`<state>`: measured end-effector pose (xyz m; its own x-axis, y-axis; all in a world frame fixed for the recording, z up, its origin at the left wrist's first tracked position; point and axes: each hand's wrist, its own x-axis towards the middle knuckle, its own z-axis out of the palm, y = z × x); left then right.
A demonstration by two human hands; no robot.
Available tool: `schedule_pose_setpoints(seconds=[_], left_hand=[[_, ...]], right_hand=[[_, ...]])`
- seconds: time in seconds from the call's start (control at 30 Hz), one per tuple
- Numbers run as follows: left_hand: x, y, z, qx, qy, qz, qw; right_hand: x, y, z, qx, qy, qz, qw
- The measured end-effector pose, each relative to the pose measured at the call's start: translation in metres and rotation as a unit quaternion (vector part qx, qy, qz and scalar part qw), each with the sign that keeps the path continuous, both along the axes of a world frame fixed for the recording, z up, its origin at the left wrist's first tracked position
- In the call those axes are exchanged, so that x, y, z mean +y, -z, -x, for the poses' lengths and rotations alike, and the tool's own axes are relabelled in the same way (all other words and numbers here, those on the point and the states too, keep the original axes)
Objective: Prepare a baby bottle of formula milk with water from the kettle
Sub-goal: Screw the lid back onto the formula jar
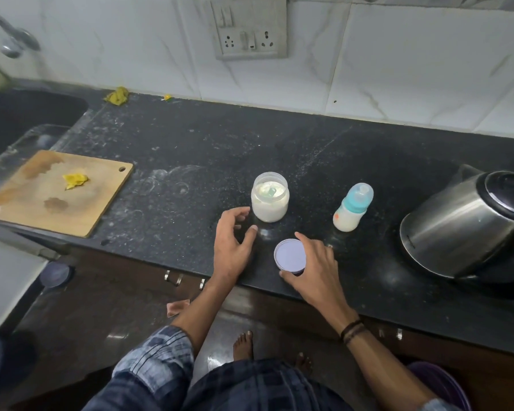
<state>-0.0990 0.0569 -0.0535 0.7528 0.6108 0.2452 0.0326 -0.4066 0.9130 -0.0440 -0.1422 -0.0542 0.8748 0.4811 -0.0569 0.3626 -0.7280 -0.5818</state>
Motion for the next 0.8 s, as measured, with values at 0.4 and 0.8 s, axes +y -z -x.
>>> schedule_pose_setpoints(seconds=[0.4,0.8], left_hand=[[0.022,-0.019,-0.035,0.104,0.095,0.075,0.987],[0.032,-0.029,-0.06,0.139,0.13,0.093,0.977]], right_hand=[[0.03,-0.067,-0.046,-0.018,0.025,-0.12,0.992],[0.052,-0.112,-0.088,-0.069,-0.002,-0.002,0.998]])
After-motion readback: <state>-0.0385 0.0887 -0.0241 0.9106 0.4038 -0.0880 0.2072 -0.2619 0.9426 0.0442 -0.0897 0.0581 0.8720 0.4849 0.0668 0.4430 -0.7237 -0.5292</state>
